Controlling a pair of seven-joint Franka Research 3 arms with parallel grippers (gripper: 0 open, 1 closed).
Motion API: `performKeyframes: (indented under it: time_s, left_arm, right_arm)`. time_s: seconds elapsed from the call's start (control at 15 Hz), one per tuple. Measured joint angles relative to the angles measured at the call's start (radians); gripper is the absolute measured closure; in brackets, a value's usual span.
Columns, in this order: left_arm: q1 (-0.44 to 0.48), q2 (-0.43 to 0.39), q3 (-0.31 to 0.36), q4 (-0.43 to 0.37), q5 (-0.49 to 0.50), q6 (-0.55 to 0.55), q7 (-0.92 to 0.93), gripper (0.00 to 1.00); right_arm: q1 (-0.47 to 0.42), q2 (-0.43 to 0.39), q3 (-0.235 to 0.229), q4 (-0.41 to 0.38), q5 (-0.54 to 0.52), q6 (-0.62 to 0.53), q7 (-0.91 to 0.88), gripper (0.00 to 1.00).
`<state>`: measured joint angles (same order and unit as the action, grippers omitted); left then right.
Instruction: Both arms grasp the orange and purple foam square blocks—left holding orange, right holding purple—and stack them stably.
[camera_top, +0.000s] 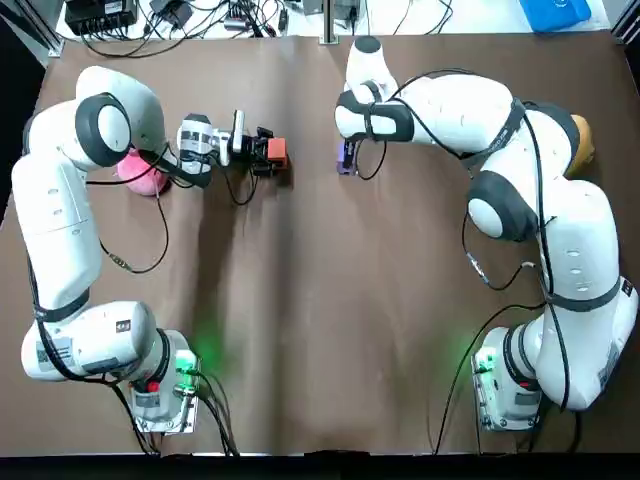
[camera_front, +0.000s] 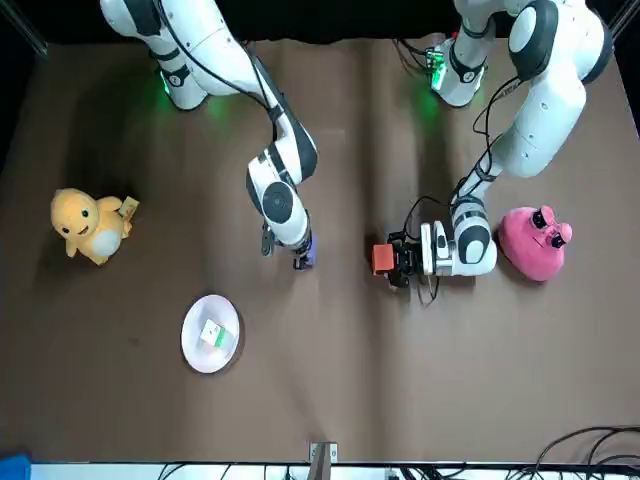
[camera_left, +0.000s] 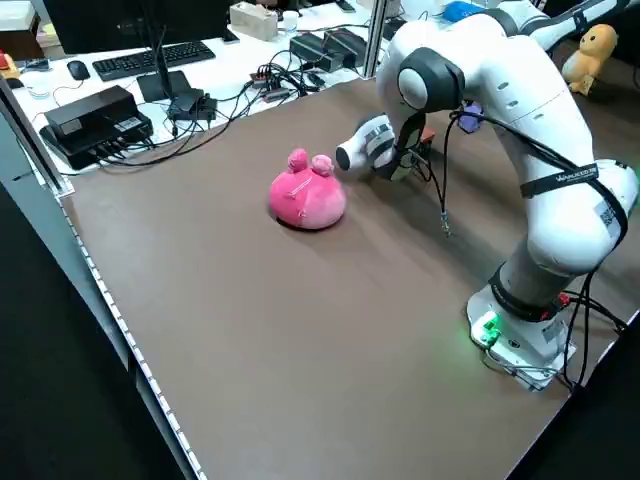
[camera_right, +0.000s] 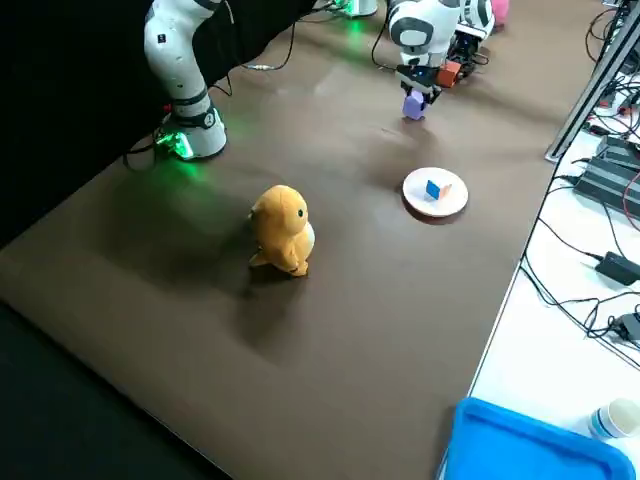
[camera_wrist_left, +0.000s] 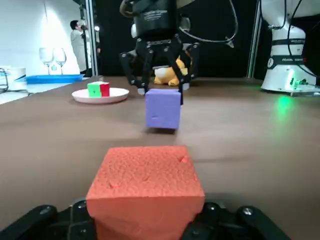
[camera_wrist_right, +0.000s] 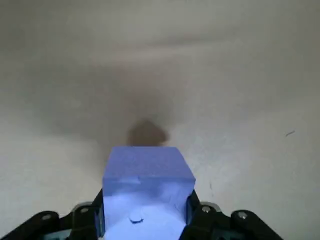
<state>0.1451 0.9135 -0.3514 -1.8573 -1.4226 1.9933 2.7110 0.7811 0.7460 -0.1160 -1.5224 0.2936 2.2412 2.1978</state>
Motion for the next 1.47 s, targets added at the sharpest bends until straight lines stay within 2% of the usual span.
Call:
performKeyframes:
  time_s: [0.27, 0.47, 0.67, 1.0, 1.47]
  left_arm:
    - [-0.063, 0.0, -0.036, 0.02, -0.081, 0.001, 0.0, 0.4]
    - [-0.161, 0.0, -0.037, 0.051, -0.157, 0.03, 0.002, 0.4]
    - [-0.25, 0.009, -0.036, 0.087, -0.224, 0.09, 0.002, 0.4]
    - [-0.308, 0.049, -0.034, 0.12, -0.238, 0.149, 0.003, 0.4]
    - [-0.336, 0.09, -0.028, 0.167, -0.237, 0.152, 0.002, 0.4]
  right_arm:
    - [-0.009, -0.004, -0.002, 0.016, 0.0, -0.012, 0.016, 0.4]
    - [-0.018, -0.011, -0.005, 0.075, 0.0, -0.129, 0.017, 0.4]
    - [-0.027, -0.019, -0.008, 0.133, -0.007, -0.199, 0.019, 0.4]
    - [-0.051, -0.022, -0.012, 0.219, -0.015, -0.329, 0.019, 0.4]
    - [-0.043, -0.022, -0.002, 0.239, -0.015, -0.347, 0.035, 0.4]
